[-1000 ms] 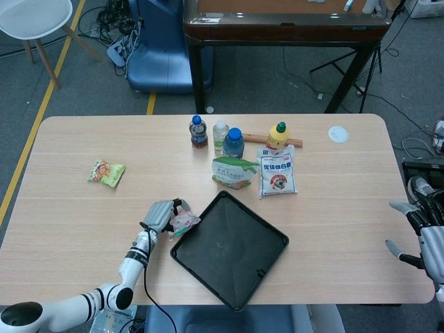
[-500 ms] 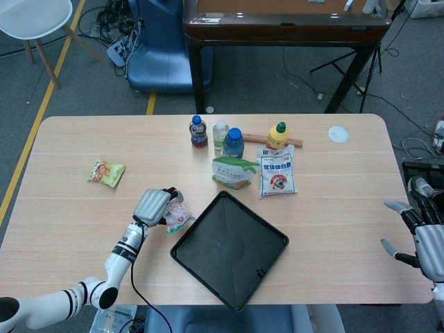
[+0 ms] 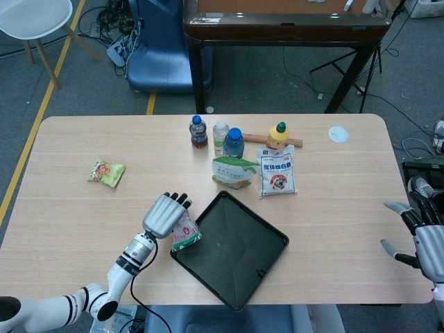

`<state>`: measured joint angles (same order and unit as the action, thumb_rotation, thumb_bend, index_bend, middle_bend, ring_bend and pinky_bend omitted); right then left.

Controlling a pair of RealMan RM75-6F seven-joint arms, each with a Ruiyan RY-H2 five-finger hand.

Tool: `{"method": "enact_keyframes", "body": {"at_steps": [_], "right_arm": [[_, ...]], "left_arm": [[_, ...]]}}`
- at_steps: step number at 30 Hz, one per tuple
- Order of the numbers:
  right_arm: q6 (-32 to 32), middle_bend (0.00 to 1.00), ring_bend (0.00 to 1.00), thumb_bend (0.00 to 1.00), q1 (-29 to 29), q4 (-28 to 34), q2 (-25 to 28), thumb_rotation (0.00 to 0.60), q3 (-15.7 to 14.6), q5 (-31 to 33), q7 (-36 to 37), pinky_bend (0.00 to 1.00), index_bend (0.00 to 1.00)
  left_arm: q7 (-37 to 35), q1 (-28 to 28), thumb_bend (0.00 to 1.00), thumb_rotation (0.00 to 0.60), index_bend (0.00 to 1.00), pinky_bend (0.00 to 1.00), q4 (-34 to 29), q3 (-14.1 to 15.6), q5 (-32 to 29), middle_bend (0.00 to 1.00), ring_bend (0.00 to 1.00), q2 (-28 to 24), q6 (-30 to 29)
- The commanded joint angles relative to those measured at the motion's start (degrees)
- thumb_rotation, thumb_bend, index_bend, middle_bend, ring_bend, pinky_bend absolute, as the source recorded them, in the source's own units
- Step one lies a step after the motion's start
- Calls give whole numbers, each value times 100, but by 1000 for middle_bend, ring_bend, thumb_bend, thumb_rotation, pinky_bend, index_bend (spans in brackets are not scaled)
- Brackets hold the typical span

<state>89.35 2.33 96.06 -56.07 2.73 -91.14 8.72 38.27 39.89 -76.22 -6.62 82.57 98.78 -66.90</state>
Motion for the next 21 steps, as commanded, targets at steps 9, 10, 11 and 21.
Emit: {"method": "enact_keyframes", "body": {"at_steps": [9, 10, 11, 21], "right_arm": [[41, 281, 60, 211, -36, -21, -7, 600, -16, -4, 24, 60, 233], [39, 281, 60, 210, -38, -21, -5, 600, -18, -1, 22, 60, 233], [43, 281, 61, 210, -42, -20, -4, 600, -20, -4, 21, 60, 233], [94, 281, 61, 210, -71, -19, 4, 600, -26, -30, 26, 60, 233]], "left_arm": [[1915, -159, 200, 600, 480, 647, 1052, 456, 683, 609, 572, 789, -682], [2046, -178, 200, 600, 479, 647, 1140, 487, 731, 609, 572, 831, -719], [2158, -203, 200, 600, 477, 647, 1224, 518, 774, 608, 572, 878, -750], [2402, -342, 200, 600, 472, 660, 1531, 526, 925, 608, 571, 1104, -891]]}}
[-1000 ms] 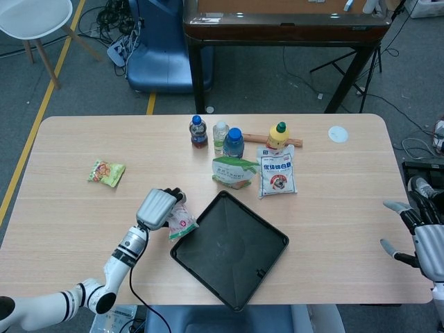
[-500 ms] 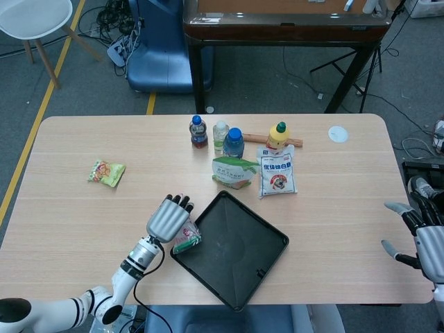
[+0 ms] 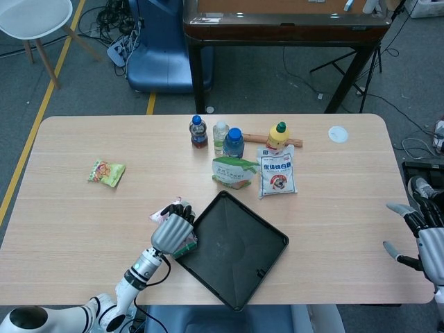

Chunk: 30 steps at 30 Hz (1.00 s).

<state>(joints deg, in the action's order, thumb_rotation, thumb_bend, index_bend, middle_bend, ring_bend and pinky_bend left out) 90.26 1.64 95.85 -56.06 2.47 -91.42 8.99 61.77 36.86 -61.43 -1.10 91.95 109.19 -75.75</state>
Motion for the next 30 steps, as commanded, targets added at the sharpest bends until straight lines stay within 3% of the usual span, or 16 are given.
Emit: {"method": "enact_keyframes", "body": {"at_steps": [1, 14, 24, 30], "right_arm": [[6, 281, 60, 210, -3, 5, 4, 600, -1, -6, -3, 60, 233], [59, 281, 60, 210, -40, -15, 13, 600, -4, -13, 48, 60, 233], [51, 281, 60, 210, -33, -35, -10, 600, 8, -8, 59, 60, 233], [52, 281, 61, 210, -39, -21, -3, 600, 10, 1, 43, 60, 233]], "left_arm": [[118, -58, 200, 600, 473, 662, 68, -36, -42, 608, 571, 87, 16], [599, -168, 200, 600, 469, 668, 487, 78, -68, 607, 571, 303, 368], [162, -109, 199, 600, 463, 667, -121, -313, -167, 607, 571, 63, 245], [-374, -133, 199, 600, 458, 668, -864, -649, -761, 607, 565, -182, 623]]}}
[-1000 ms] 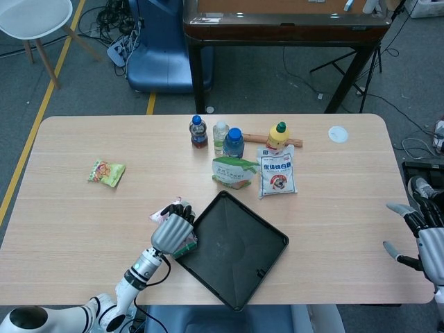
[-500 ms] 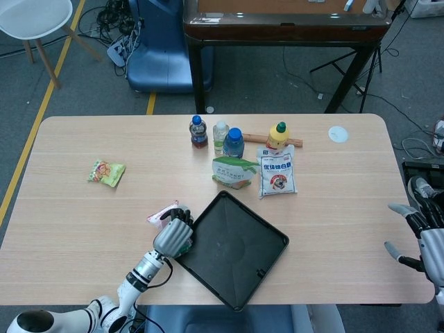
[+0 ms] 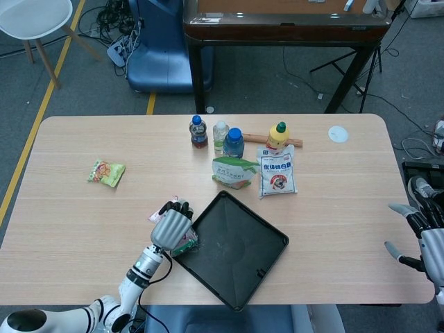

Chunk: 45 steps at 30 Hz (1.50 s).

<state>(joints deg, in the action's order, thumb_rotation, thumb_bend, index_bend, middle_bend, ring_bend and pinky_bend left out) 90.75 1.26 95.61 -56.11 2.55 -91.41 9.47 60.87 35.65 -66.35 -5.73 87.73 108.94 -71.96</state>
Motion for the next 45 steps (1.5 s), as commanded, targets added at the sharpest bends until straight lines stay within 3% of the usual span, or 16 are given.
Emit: {"method": "enact_keyframes", "body": {"at_steps": [1, 9, 14, 17, 20, 24, 28, 37, 45], "right_arm": [[5, 281, 61, 210, -2, 7, 3, 600, 4, 2, -10, 60, 233], [-8, 281, 60, 211, 4, 19, -4, 600, 10, 7, -30, 60, 233], [-7, 281, 60, 210, 1, 29, 3, 600, 14, 16, -39, 60, 233], [-16, 281, 60, 211, -1, 26, 1, 600, 12, 28, -30, 60, 233], [-27, 281, 60, 211, 3, 21, -7, 600, 14, 33, -31, 60, 233], [-47, 281, 60, 211, 20, 26, -15, 600, 23, 36, -46, 60, 233], [-70, 281, 61, 211, 34, 51, -7, 600, 30, 45, -76, 60, 233], [-106, 281, 60, 211, 38, 90, 2, 600, 31, 86, -121, 60, 233], [-86, 281, 61, 211, 4, 72, -15, 600, 38, 146, -112, 60, 233]], "left_arm": [[-422, -27, 199, 600, 457, 668, -581, -262, -546, 607, 564, -224, 386], [-1264, 7, 199, 600, 451, 667, -1415, -644, -1656, 607, 561, -643, 1174], [-1932, 100, 199, 600, 450, 671, -1653, -1069, -2524, 603, 557, -877, 1642], [-2568, 192, 199, 600, 446, 669, -1845, -1332, -3089, 595, 552, -1171, 2194], [-3648, 279, 199, 600, 444, 668, -2014, -1579, -3408, 593, 550, -1575, 3104], [-5082, 326, 199, 600, 422, 642, -1935, -1869, -3382, 583, 526, -1939, 4176], [-5737, 405, 199, 600, 409, 622, -1692, -1926, -2958, 581, 504, -2018, 4508], [-6662, 634, 198, 600, 367, 554, -1165, -1709, -1999, 537, 457, -1919, 4676], [-7267, 899, 197, 600, 306, 508, -686, -1430, -1665, 472, 407, -1717, 4726]]}}
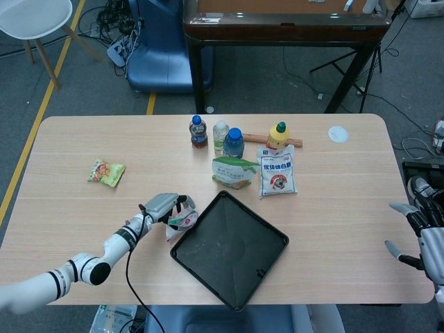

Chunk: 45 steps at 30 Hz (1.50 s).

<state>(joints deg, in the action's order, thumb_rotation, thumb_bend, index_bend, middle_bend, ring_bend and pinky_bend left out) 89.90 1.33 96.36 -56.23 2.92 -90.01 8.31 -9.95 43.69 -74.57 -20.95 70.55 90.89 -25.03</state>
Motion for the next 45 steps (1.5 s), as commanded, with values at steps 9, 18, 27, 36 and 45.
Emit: {"method": "enact_keyframes", "body": {"at_steps": [9, 18, 27, 36, 45], "right_arm": [[-7, 281, 61, 211, -9, -28, -9, 600, 9, 31, 37, 60, 233], [23, 281, 61, 210, -26, -39, -5, 600, 14, 21, 57, 60, 233], [0, 281, 61, 211, 8, -62, -33, 600, 23, -16, 83, 60, 233], [32, 281, 61, 211, -10, -108, -43, 600, 28, -8, 141, 60, 233], [34, 281, 61, 211, -11, -152, -67, 600, 28, -6, 201, 60, 233]], "left_arm": [[-701, 308, 197, 600, 86, 436, 302, 295, 154, 335, 280, 97, 128], [-978, 417, 197, 600, 26, 432, 299, 412, 116, 305, 258, -1, 48], [-1032, 384, 197, 600, 0, 425, -145, 565, 17, 278, 234, -333, -122], [-866, 492, 197, 600, 0, 424, -213, 606, -551, 277, 237, -432, -175], [-757, 709, 197, 600, 0, 424, -45, 671, -1281, 277, 251, -459, 74]]}}
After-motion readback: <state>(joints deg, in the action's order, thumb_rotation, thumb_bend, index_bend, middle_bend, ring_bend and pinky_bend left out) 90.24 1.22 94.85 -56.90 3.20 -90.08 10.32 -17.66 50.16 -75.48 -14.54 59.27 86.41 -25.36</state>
